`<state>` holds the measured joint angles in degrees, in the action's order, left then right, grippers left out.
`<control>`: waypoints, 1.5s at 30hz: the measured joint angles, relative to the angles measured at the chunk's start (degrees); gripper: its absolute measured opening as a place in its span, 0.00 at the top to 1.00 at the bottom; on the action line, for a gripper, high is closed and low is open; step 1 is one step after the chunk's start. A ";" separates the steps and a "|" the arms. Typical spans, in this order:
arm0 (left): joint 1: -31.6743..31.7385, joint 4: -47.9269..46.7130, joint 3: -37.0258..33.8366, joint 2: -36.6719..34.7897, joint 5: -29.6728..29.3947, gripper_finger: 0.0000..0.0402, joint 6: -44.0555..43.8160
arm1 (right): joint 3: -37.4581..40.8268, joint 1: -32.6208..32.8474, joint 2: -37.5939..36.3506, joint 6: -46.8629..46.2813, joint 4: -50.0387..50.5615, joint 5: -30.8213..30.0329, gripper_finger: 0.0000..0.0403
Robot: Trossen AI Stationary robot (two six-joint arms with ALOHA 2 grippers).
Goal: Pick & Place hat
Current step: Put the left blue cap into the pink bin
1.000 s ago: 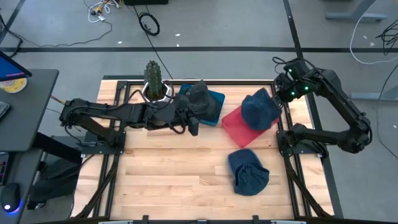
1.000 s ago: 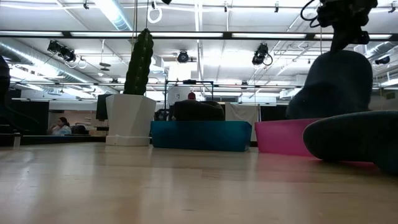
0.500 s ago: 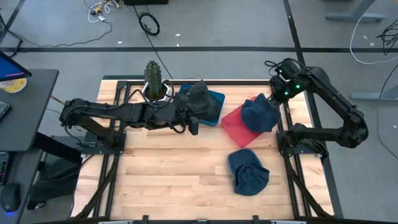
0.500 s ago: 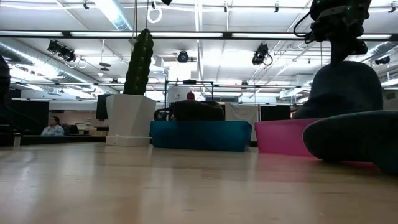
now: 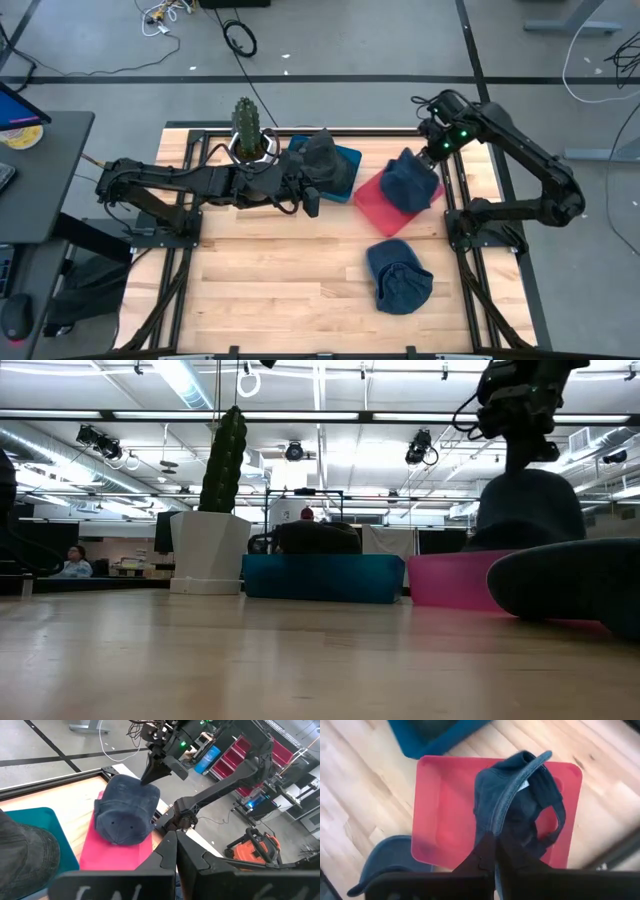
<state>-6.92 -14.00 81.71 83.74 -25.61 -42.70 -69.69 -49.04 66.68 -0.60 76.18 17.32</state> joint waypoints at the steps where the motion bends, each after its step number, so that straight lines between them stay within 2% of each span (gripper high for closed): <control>1: 0.00 0.00 0.00 0.00 0.00 0.99 0.00 | 0.00 0.42 0.04 0.65 -0.62 0.20 1.00; 7: 0.00 0.00 0.00 0.00 0.00 0.99 0.00 | 0.00 1.14 0.04 2.37 -4.09 5.34 1.00; 12: 0.00 -0.01 0.00 0.00 0.00 0.99 0.00 | 0.61 1.14 0.02 3.07 -6.83 6.49 1.00; 17: 0.00 0.00 0.00 0.00 0.00 0.99 0.02 | 6.24 1.09 -0.53 4.64 -7.54 7.17 1.00; 22: 0.00 0.00 0.00 -0.02 -0.02 0.99 0.02 | 13.03 1.09 -3.25 4.72 -12.77 7.35 1.00; 26: 0.19 0.00 0.00 -0.01 0.00 0.99 0.04 | 15.62 1.08 -4.22 5.44 -13.55 7.37 1.00; 33: 0.74 -0.02 0.00 -0.02 -0.02 0.99 0.33 | 15.11 1.09 -6.01 5.63 -13.43 7.59 1.00; 38: 0.74 -0.02 0.00 -0.02 -0.02 0.99 0.52 | 11.15 1.09 -8.44 5.30 -12.47 7.61 1.00; 42: 0.74 -0.02 0.00 -0.02 -0.04 0.99 0.51 | 7.03 1.09 -9.71 4.50 -7.50 7.35 1.00; 45: 0.74 -0.02 0.00 -0.02 -0.02 0.99 0.50 | 4.54 1.12 -10.33 4.55 -2.99 4.45 1.00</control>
<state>-6.17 -14.02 81.71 83.72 -25.63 -42.19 -65.15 -47.92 56.35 3.95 73.19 21.77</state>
